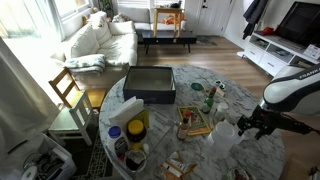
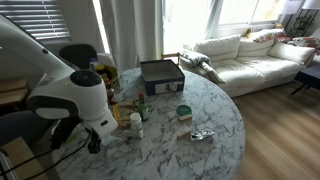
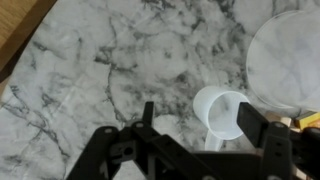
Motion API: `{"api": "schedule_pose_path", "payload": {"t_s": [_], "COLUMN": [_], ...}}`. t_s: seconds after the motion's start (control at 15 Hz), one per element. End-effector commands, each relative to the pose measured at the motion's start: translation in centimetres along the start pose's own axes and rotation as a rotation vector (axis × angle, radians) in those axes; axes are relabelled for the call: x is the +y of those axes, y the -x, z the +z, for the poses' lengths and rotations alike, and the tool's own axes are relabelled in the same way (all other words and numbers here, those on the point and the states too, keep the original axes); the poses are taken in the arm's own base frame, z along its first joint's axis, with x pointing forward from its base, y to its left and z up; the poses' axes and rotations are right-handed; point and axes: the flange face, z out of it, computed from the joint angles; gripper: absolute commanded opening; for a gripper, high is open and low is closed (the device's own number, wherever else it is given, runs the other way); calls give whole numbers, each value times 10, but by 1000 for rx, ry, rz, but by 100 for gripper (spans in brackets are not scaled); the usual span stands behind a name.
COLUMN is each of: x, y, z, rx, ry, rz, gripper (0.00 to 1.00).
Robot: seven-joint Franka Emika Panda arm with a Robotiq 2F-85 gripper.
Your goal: Pick up the clear cup and place it upside down on the table, pick up the clear measuring spoon and put it on top of the clear cup
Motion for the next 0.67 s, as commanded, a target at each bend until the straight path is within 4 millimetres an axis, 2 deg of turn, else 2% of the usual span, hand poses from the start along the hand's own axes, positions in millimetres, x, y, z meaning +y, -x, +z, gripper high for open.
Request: {"api": "schedule_pose_path", "payload": {"t_s": [0.0, 0.07, 0.2, 0.27, 0.33, 0.47, 0.6], "x": [1, 1, 0, 0, 0, 0, -1], "y": [-3, -4, -4, -4, -4, -4, -4], "z": [9, 10, 12, 13, 14, 16, 16], "rx": [25, 34, 39, 41, 42, 44, 44], "ry": [-7, -8, -12, -13, -14, -17, -19], "rz": [5, 9, 16, 18, 21, 28, 33], "gripper": [62, 62, 68, 63, 47, 34, 17]}}
